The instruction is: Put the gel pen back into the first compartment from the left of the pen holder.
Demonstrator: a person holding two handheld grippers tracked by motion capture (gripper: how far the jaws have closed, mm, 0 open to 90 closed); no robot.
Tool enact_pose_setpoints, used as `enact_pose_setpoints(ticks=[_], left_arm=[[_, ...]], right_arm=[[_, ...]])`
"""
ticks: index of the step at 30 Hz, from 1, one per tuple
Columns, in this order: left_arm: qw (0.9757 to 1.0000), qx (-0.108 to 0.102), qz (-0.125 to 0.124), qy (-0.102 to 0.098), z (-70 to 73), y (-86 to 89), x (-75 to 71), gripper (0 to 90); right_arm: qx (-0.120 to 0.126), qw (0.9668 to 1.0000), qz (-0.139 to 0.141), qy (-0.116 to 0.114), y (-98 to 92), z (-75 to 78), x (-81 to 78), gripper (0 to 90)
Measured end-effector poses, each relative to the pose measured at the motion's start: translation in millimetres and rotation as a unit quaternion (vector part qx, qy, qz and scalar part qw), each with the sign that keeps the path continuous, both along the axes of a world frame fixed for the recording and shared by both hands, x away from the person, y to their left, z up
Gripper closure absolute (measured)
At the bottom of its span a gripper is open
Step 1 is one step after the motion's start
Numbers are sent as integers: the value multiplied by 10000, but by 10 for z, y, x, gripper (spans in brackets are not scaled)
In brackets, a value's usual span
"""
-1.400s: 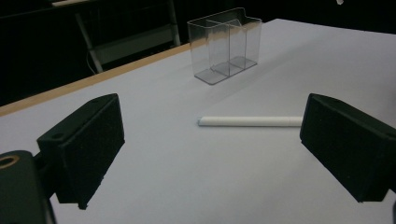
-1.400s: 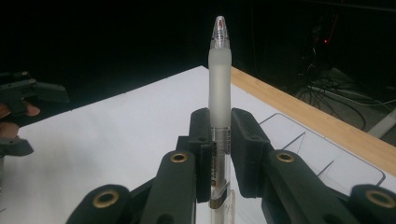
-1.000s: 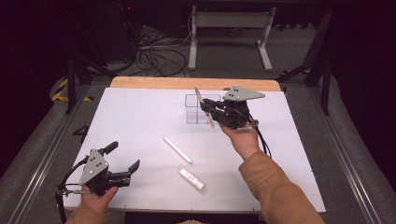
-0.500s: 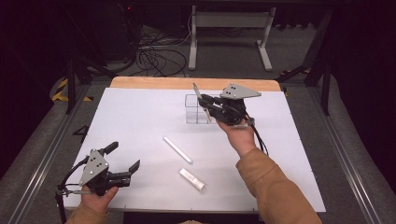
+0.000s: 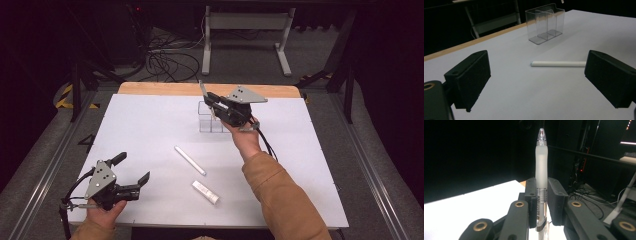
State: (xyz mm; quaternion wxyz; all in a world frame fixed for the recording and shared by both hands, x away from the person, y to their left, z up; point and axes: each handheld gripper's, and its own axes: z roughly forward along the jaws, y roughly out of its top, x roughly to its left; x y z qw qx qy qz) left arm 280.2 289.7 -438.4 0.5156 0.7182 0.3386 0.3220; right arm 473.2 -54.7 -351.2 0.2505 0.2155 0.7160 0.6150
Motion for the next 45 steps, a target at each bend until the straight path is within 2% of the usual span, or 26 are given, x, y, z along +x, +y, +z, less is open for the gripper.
enact_pose_setpoints(ticks=[2, 12, 15, 24, 36, 45], left_arm=[[10000, -6, -4, 7, -2, 0, 3, 72], [10000, -23, -17, 28, -5, 7, 8, 72], [10000, -18, -23, 33, -7, 9, 12, 73], [10000, -38, -26, 48, -12, 6, 14, 74], [10000, -42, -21, 55, -16, 10, 17, 74], [10000, -47, -27, 60, -16, 13, 17, 74]], right_arm=[[106, 9999, -30, -4, 6, -37, 57, 790], [279, 9993, -194, -162, 55, -135, 195, 790], [305, 9988, -251, -297, 84, -163, 234, 789], [353, 9984, -374, -242, 144, -243, 320, 789], [309, 9981, -449, -296, 197, -309, 382, 787], [242, 9985, -473, -140, 224, -392, 442, 787]])
